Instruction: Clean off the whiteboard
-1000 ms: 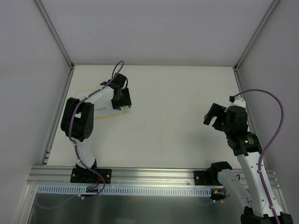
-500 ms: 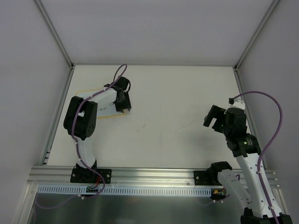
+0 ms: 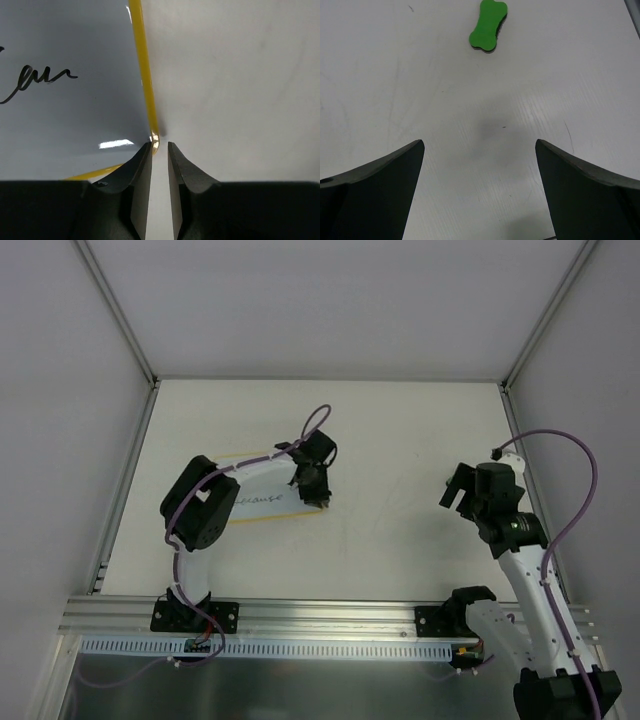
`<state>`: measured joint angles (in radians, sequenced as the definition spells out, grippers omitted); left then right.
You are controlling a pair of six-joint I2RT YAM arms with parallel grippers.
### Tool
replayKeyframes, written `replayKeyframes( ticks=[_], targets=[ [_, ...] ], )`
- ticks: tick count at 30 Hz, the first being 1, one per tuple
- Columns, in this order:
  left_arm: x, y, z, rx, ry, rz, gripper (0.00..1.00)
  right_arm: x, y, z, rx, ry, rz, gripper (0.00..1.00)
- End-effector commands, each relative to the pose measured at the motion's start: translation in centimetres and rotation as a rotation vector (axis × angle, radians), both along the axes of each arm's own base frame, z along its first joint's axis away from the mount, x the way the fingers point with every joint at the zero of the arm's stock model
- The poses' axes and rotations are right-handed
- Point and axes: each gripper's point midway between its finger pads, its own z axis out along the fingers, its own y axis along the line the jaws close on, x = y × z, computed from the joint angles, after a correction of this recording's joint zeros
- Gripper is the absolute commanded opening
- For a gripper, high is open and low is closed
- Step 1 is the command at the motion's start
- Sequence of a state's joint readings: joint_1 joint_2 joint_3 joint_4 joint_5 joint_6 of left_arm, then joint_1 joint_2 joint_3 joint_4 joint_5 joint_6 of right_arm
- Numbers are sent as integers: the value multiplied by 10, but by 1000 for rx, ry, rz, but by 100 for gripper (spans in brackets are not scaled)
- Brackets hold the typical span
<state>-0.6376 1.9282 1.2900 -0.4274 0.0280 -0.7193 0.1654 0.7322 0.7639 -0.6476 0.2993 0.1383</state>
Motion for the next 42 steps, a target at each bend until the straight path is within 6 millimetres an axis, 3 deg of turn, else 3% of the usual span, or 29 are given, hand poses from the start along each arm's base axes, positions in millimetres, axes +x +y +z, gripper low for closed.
replayKeyframes(
  ticks=[1, 2, 4, 5, 8, 11, 13, 14, 16, 18, 20, 21, 22, 23, 24, 26, 28, 29, 30, 32, 33, 36, 42],
  targets=[
    [-68, -69, -13, -68, 172, -108, 21, 16, -19, 7, -4, -1, -145, 99],
    [-67, -90, -4, -101, 154, -128, 22, 19, -25, 5, -2, 14, -176, 99],
    [-77, -114, -8, -114, 171, -163, 22, 28, -32, -2, -11, 61, -223, 99],
    [-81, -136, 3, -151, 157, -196, 23, 31, -37, -6, -14, 78, -242, 99],
    [-82, -168, 15, -201, 141, -236, 31, 50, -42, -17, -8, 113, -265, 96],
    [-72, -185, 44, -262, 87, -258, 45, 71, -44, -27, 7, 136, -277, 92],
    [-62, -187, 61, -271, 24, -267, 58, 86, -42, -31, 17, 137, -268, 87],
    [-61, -183, 76, -278, -15, -281, 62, 90, -48, -43, 18, 176, -289, 85],
    [-50, -170, 89, -264, -75, -266, 72, 103, -51, -45, 22, 181, -297, 81],
    [-47, -148, 103, -248, -121, -261, 77, 113, -53, -61, 27, 224, -304, 77],
    [-38, -116, 109, -213, -163, -239, 82, 124, -52, -67, 43, 232, -298, 73],
    [-35, -103, 111, -201, -174, -224, 83, 129, -52, -78, 45, 260, -298, 72],
    [-26, -84, 126, -207, -212, -191, 87, 135, -52, -79, 55, 259, -298, 68],
    [-23, -71, 127, -191, -229, -186, 89, 139, -51, -81, 62, 266, -296, 67],
    [-27, -51, 114, -157, -210, -171, 90, 141, -52, -91, 65, 292, -298, 65],
    [-26, -12, 115, -128, -232, -120, 95, 149, -48, -94, 84, 298, -286, 61],
    [-29, 10, 114, -112, -240, -97, 96, 153, -47, -100, 92, 311, -287, 60],
    [-28, 22, 123, -110, -275, -85, 96, 156, -47, -100, 94, 306, -289, 60],
    [-30, 41, 111, -79, -258, -51, 96, 159, -47, -100, 95, 299, -287, 60],
    [-33, 58, 112, -75, -272, -27, 96, 161, -47, -102, 98, 298, -288, 59],
    [-35, 73, 101, -54, -251, 1, 96, 164, -47, -101, 101, 296, -290, 59],
    [-40, 97, 90, -37, -233, 46, 96, 167, -47, -106, 113, 304, -304, 59],
    [-44, 122, 75, -2, -208, 84, 96, 170, -47, -121, 121, 336, -328, 56]
  ],
)
